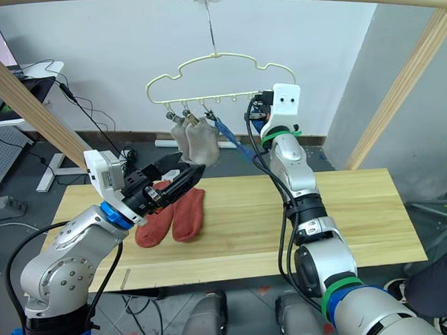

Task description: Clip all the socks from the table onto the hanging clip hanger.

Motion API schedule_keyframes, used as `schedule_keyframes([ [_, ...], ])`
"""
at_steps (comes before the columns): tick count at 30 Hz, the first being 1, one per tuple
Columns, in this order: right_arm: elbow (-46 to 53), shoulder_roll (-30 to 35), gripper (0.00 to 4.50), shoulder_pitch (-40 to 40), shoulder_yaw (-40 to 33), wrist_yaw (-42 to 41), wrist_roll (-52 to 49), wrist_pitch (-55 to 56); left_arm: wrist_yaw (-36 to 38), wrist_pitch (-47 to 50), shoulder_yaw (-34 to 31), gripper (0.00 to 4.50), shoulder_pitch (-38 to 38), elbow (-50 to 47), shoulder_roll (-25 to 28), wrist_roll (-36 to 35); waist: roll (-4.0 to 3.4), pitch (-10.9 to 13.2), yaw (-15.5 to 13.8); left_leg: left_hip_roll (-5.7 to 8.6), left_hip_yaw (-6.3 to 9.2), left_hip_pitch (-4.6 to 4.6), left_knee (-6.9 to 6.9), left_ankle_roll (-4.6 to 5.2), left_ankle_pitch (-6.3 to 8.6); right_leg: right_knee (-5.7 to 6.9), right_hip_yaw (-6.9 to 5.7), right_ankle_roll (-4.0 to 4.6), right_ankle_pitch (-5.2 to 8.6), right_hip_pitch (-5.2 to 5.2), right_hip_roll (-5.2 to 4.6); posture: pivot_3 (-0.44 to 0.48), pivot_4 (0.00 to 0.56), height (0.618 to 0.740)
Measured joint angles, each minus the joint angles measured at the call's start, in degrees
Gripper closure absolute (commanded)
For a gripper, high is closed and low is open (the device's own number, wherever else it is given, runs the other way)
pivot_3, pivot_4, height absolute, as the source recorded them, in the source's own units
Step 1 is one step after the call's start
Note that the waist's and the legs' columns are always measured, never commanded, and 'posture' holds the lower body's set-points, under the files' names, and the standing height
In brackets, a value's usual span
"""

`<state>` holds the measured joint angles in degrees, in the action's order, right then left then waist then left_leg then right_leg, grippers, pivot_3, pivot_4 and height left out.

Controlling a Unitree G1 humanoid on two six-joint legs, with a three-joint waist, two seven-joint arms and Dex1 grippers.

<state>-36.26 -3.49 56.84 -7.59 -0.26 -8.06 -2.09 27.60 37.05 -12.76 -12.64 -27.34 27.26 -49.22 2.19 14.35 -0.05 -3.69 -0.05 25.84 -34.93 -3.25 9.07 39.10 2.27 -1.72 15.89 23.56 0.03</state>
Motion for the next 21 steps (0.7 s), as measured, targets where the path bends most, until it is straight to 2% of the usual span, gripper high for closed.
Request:
schedule_keyframes([
  [1, 0.1, 0.1, 4.47, 0.0, 0.1, -0.2, 0.1, -0.1, 0.0, 0.0, 0.0, 0.00, 0.0, 0.0, 0.0, 0.0, 0.00, 0.0, 0.0, 0.00, 0.00, 0.00, 0.00, 0.00, 0.00, 0.00, 0.00, 0.00, 0.00, 0.00, 0.00, 0.101, 0.215, 0.740],
  [7, 0.2, 0.3, 2.63, -0.8, 0.3, -0.9, 0.1, -0.8, -0.5, 0.0, 0.1, 0.00, -0.1, 0.0, 0.0, 0.0, 0.00, 0.0, 0.0, 0.00, 0.00, 0.00, 0.00, 0.00, 0.00, -0.01, 0.00, 0.00, 0.00, 0.00, 0.00, 0.100, 0.215, 0.740],
  [10, 0.7, 0.3, 2.63, -1.5, 0.3, -0.9, 0.1, -1.2, -0.6, 0.0, 0.1, 0.00, -0.1, 0.0, 0.0, 0.0, -0.01, 0.0, 0.0, 0.00, 0.00, 0.00, 0.00, 0.00, 0.00, 0.00, 0.00, 0.00, 0.00, 0.00, 0.00, 0.101, 0.220, 0.740],
  [21, 12.1, 1.0, 2.63, -8.1, 3.6, -1.1, 1.2, -4.9, -0.8, 0.1, 0.1, 0.00, -0.1, 0.0, 0.0, 0.0, -0.02, 0.0, 0.0, 0.00, 0.00, 0.00, 0.01, 0.00, 0.00, -0.01, 0.01, 0.00, 0.00, 0.00, 0.00, 0.097, 0.224, 0.740],
])
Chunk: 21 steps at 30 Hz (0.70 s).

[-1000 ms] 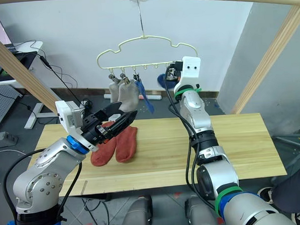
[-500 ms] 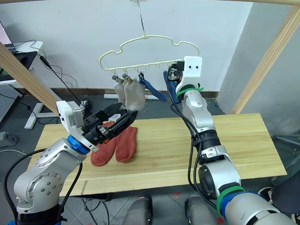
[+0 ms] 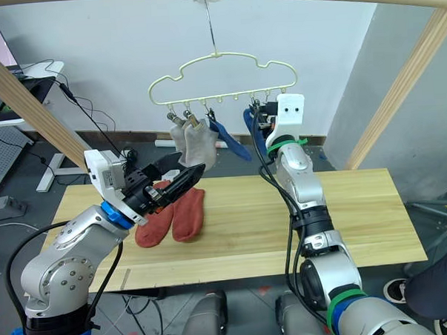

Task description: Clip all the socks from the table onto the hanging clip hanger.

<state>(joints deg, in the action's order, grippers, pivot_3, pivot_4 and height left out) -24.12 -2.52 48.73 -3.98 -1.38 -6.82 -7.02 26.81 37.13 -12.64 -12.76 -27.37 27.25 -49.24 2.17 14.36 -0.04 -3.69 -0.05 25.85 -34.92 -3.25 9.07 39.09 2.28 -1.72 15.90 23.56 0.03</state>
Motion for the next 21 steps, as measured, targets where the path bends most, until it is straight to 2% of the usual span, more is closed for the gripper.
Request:
schedule_keyframes([
  [8, 7.4, 0.8, 2.63, -5.0, 2.7, -1.2, 1.5, 0.3, -0.1, 0.0, 0.5, 0.00, -0.1, 0.0, 0.0, 0.0, 0.00, 0.0, 0.0, 0.00, -0.01, -0.01, -0.01, 0.00, 0.00, 0.00, 0.01, 0.00, 0.00, 0.00, 0.00, 0.090, 0.222, 0.740],
  [16, 5.0, 1.5, 2.63, -4.6, 3.5, -0.9, 2.3, -2.3, -0.1, 0.0, 1.0, 0.00, -0.5, 0.0, 0.0, 0.0, 0.00, 0.0, 0.0, 0.00, -0.02, -0.01, 0.00, 0.00, 0.00, -0.01, 0.01, 0.00, 0.00, 0.00, 0.00, 0.085, 0.211, 0.740],
  [21, 1.0, 1.1, 2.63, -1.0, 2.9, 0.3, 2.2, -2.3, 0.0, 0.0, 1.0, 0.00, -0.5, 0.0, 0.0, 0.0, 0.01, 0.0, 0.1, 0.00, -0.01, -0.01, -0.01, 0.00, 0.00, -0.01, 0.00, 0.00, 0.00, 0.00, 0.01, 0.075, 0.213, 0.740],
])
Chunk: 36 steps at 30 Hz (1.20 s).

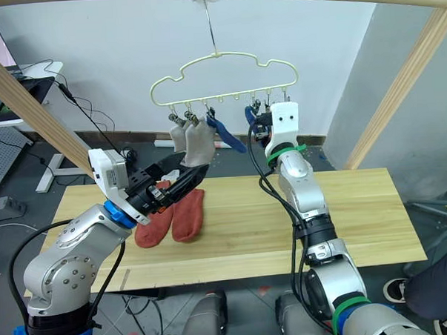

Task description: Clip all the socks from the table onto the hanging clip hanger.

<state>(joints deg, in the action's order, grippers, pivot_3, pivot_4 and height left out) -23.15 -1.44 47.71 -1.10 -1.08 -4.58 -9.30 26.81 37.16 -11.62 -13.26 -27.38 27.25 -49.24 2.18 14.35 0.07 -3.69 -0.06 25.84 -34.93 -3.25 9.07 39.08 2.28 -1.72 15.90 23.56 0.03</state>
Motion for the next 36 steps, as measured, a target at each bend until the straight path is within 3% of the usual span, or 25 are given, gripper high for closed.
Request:
schedule_keyframes([
  [12, -9.5, 0.8, 2.63, 4.7, -1.6, 2.6, 0.1, 2.8, 0.0, 0.0, 0.0, 0.00, -0.3, 0.0, 0.0, 0.0, 0.00, 0.0, 0.0, 0.00, -0.01, 0.00, 0.00, 0.00, 0.00, -0.01, 0.01, 0.00, 0.00, 0.00, 0.00, 0.074, 0.215, 0.740],
  [36, -14.9, 1.0, 2.63, 7.9, -2.2, 3.7, 0.8, 5.3, 0.2, 0.0, 0.0, 0.00, 0.2, 0.0, 0.0, 0.0, -0.03, 0.0, 0.0, 0.00, -0.01, 0.00, 0.01, 0.01, 0.00, -0.02, 0.01, 0.00, 0.00, 0.00, 0.00, 0.075, 0.230, 0.740],
])
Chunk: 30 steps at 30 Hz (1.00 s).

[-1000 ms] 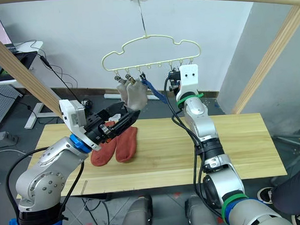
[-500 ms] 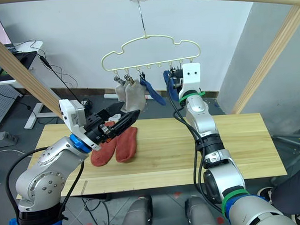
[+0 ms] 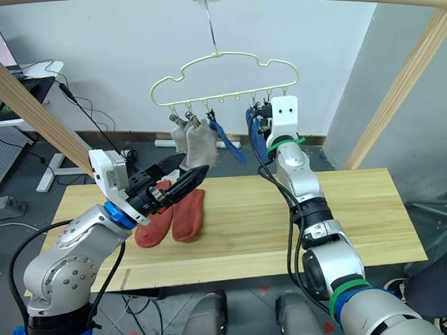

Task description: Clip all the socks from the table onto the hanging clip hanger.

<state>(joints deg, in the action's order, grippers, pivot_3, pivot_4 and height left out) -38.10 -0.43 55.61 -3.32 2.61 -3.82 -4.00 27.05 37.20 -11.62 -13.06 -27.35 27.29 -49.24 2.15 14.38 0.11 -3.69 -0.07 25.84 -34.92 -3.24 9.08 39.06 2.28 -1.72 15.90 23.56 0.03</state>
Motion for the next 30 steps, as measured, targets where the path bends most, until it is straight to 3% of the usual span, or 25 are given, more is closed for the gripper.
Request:
schedule_keyframes([
  [10, -7.1, 0.0, 2.63, 4.3, -0.9, 0.0, -0.3, 3.0, 0.0, 0.0, 0.0, 0.00, 0.0, 0.0, 0.0, 0.0, 0.00, 0.0, 0.0, 0.00, 0.00, 0.00, 0.00, 0.00, 0.00, 0.00, 0.00, 0.00, 0.00, 0.00, 0.00, 0.083, 0.231, 0.740],
  [30, -7.9, -2.1, 2.63, 5.7, -2.2, -1.5, -1.2, 4.7, -0.2, 0.0, 0.0, 0.00, 0.5, 0.0, 0.0, 0.1, -0.01, 0.0, 0.0, -0.01, 0.00, 0.00, 0.02, 0.00, 0.00, -0.01, 0.00, 0.00, 0.00, 0.00, 0.00, 0.096, 0.221, 0.740],
])
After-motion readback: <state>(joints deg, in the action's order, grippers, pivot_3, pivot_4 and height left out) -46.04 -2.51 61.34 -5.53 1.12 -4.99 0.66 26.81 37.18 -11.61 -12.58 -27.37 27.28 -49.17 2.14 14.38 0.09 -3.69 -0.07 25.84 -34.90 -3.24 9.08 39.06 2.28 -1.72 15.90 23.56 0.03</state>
